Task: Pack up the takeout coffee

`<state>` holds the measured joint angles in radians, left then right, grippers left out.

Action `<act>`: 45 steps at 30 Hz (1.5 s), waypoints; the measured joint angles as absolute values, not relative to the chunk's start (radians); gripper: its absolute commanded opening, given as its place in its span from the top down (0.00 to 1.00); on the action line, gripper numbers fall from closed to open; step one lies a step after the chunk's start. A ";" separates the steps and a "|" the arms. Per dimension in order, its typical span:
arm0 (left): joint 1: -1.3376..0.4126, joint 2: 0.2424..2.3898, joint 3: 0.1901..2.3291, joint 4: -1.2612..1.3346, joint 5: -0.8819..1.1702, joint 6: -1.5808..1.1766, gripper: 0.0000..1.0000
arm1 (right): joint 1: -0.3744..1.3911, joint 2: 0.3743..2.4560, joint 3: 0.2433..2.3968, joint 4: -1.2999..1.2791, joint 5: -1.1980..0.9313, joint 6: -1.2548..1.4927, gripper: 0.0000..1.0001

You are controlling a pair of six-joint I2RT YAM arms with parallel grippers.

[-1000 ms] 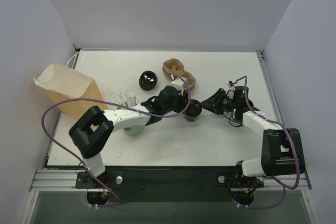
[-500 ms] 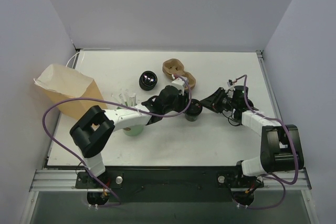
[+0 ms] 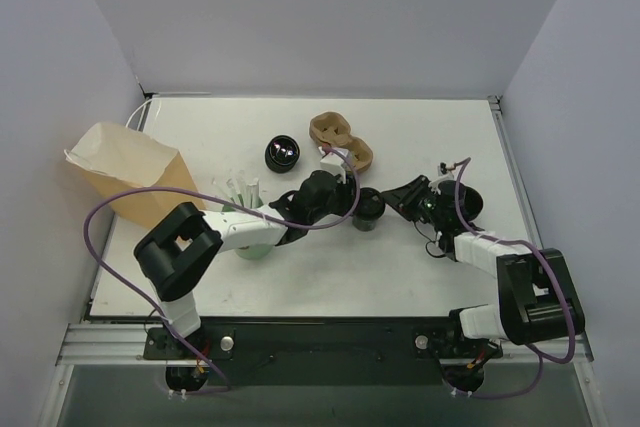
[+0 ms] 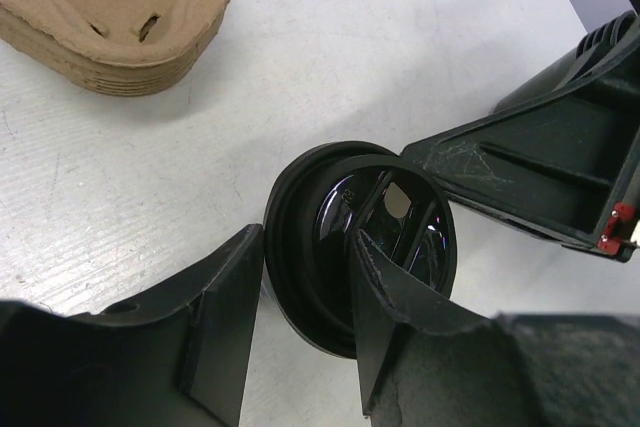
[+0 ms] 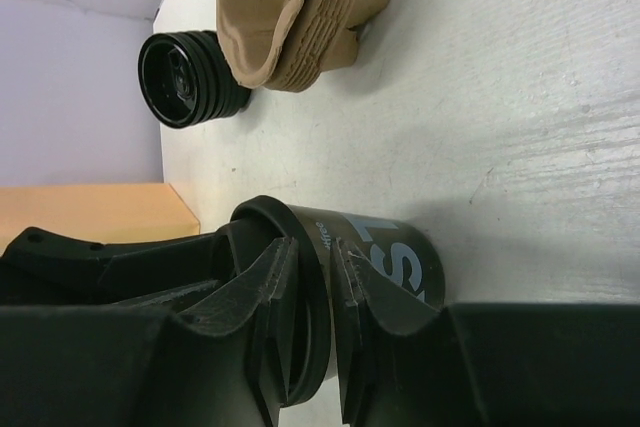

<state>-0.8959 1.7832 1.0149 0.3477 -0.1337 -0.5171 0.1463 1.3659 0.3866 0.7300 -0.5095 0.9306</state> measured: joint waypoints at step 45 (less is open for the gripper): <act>-0.880 1.829 1.121 0.271 0.006 -0.380 0.52 | 0.104 1.172 0.506 0.307 -0.570 0.829 0.72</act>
